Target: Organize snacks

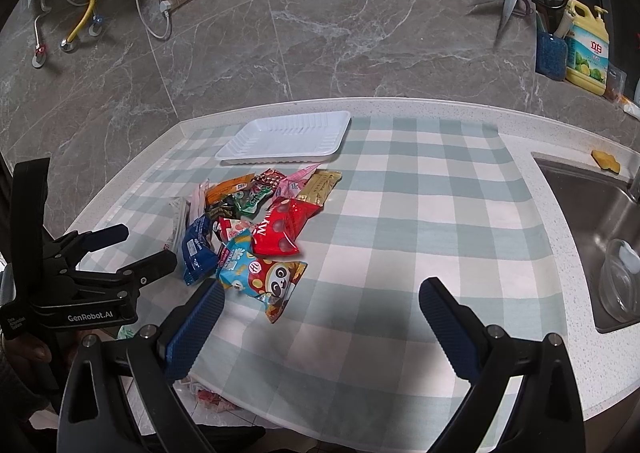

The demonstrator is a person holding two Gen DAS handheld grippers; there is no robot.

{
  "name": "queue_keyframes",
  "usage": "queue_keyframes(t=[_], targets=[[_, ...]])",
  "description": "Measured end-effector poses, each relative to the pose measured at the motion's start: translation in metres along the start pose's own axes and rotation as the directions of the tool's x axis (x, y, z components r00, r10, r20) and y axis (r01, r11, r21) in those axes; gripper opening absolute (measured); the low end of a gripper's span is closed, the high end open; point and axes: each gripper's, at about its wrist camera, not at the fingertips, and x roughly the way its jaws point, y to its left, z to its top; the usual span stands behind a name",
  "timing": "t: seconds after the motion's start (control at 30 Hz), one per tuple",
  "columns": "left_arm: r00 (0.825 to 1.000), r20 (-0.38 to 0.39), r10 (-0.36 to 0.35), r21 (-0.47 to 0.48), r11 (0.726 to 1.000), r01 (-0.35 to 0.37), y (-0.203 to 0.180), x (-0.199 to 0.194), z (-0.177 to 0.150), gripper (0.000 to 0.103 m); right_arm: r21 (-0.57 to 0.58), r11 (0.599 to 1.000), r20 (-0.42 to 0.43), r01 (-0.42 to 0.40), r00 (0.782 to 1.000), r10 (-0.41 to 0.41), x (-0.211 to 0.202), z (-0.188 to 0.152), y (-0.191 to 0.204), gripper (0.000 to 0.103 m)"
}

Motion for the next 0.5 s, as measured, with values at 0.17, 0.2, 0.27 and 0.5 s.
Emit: queue_keyframes(t=[0.17,0.2,0.27,0.5], targets=[[1.000,-0.002,-0.001,0.000,1.000,0.001,-0.004,0.001,0.001,0.102,0.000,1.000,0.000,-0.001,1.000,0.001,0.000,0.000,0.000,0.100],[1.000,-0.001,-0.002,0.000,1.000,0.002,-0.004,0.001,0.001,0.102,0.000,1.000,-0.001,-0.002,1.000,0.002,0.001,0.000,0.002,0.100],[1.000,-0.002,-0.002,-0.002,1.000,0.002,-0.003,0.001,0.001,0.102,-0.003,1.000,-0.002,-0.002,1.000,0.002,0.002,0.000,0.005,0.100],[1.000,-0.008,0.001,-0.012,1.000,-0.001,-0.001,0.005,-0.001,0.102,-0.003,1.000,-0.006,-0.007,1.000,0.007,0.005,0.000,0.011,0.100]])
